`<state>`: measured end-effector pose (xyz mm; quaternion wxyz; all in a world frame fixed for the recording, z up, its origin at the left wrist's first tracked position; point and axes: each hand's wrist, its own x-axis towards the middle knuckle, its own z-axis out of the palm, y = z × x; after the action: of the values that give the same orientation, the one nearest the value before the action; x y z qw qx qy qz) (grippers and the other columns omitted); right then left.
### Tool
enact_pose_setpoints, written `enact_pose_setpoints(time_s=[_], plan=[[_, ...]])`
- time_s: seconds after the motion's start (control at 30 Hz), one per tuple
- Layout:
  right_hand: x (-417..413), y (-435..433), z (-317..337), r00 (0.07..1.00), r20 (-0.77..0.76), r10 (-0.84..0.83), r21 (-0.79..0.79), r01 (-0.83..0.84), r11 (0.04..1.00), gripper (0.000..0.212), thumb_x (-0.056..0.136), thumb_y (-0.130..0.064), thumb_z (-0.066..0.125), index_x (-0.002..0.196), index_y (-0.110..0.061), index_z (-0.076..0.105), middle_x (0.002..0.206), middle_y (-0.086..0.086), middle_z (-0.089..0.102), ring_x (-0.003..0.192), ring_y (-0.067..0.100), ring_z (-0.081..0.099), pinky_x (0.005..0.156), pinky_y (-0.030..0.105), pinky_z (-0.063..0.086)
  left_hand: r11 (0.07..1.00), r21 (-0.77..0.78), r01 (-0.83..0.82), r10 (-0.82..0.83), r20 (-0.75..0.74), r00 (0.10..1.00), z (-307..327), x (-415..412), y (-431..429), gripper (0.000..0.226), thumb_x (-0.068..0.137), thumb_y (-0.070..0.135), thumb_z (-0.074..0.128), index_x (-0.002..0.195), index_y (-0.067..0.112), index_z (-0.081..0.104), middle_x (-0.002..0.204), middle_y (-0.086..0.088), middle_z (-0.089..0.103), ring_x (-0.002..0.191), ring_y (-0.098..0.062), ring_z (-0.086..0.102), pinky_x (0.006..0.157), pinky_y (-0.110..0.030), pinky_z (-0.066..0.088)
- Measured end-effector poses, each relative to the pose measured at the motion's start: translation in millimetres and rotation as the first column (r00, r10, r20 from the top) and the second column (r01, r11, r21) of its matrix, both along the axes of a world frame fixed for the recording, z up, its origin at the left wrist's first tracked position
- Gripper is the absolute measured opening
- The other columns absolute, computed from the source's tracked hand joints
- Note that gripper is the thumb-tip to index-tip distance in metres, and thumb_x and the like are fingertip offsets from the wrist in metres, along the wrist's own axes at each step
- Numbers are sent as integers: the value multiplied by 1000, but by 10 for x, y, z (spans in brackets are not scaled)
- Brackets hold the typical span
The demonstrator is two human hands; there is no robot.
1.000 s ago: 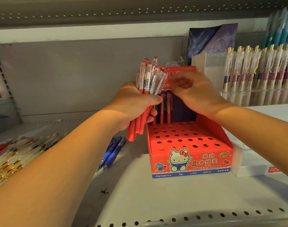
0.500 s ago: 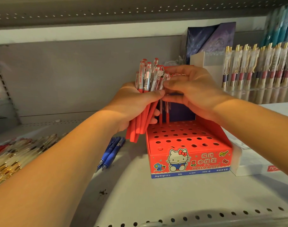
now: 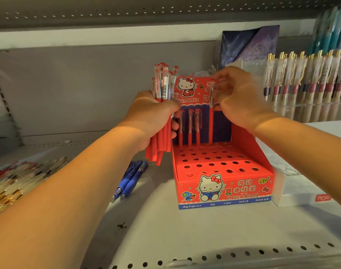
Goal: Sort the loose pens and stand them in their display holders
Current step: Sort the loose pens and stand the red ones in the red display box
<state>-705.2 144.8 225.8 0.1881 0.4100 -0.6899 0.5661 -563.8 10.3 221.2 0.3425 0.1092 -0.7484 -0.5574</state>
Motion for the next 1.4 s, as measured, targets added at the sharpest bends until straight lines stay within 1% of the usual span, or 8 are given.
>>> enact_pose_setpoints(time_s=[0.5,0.63,0.87,1.03,1.17,1.23,1.33,1.4], plan=[[-97,-56,-145,1000,0,-2,65,2,998,48,87,3,61,85,-45,58,86,-5,64,83,21,69,71,46,61,1000,7,26,-27,18,999,-18,-14,21,3,90,14,68,88,13,66,70,-5,74,44,-16,60,49,-31,54],[-101,-62,-199,1000,12,-29,212,26,977,42,87,1,61,85,-40,59,81,-3,68,76,21,72,74,46,61,998,27,64,-65,34,997,-14,0,8,6,90,16,68,93,12,65,75,-7,76,46,-16,62,49,-30,53],[-86,-55,-162,991,-52,-120,181,128,975,10,88,-25,69,85,-33,63,82,-6,67,82,17,68,83,41,58,992,24,127,-128,73,989,-26,-4,40,4,91,15,67,92,12,64,80,-10,76,47,-17,62,48,-30,53],[-81,-76,-173,993,-12,-119,185,119,976,12,94,-18,62,88,-28,57,90,2,65,87,26,68,81,47,58,991,25,134,-136,74,988,-18,13,47,4,91,14,67,92,12,63,81,-11,76,48,-18,63,48,-30,53],[-48,-67,-215,992,73,-100,265,77,961,31,92,-1,51,81,-30,56,93,7,62,91,33,67,79,51,58,989,31,143,-145,73,987,-28,8,66,4,90,14,67,91,13,63,80,-11,76,47,-17,62,46,-29,52],[-45,-71,-245,992,95,-85,273,56,960,31,92,3,46,86,-25,58,94,8,62,91,32,67,77,48,59,989,28,147,-149,74,986,-26,8,58,5,90,15,68,92,13,63,80,-11,76,48,-17,63,47,-29,52],[-29,-74,-220,986,-41,-164,326,168,930,23,94,-4,48,99,-22,60,99,2,61,87,19,59,74,28,50,987,31,156,-158,68,985,-24,16,50,6,90,15,68,93,13,63,82,-11,76,49,-18,64,47,-30,53],[20,-70,-139,976,-64,-206,238,216,947,20,93,-9,51,102,-25,60,102,-2,61,90,15,56,77,24,43,986,35,160,-162,54,985,-24,17,52,5,90,14,68,91,12,64,81,-10,76,49,-19,64,46,-29,52]])
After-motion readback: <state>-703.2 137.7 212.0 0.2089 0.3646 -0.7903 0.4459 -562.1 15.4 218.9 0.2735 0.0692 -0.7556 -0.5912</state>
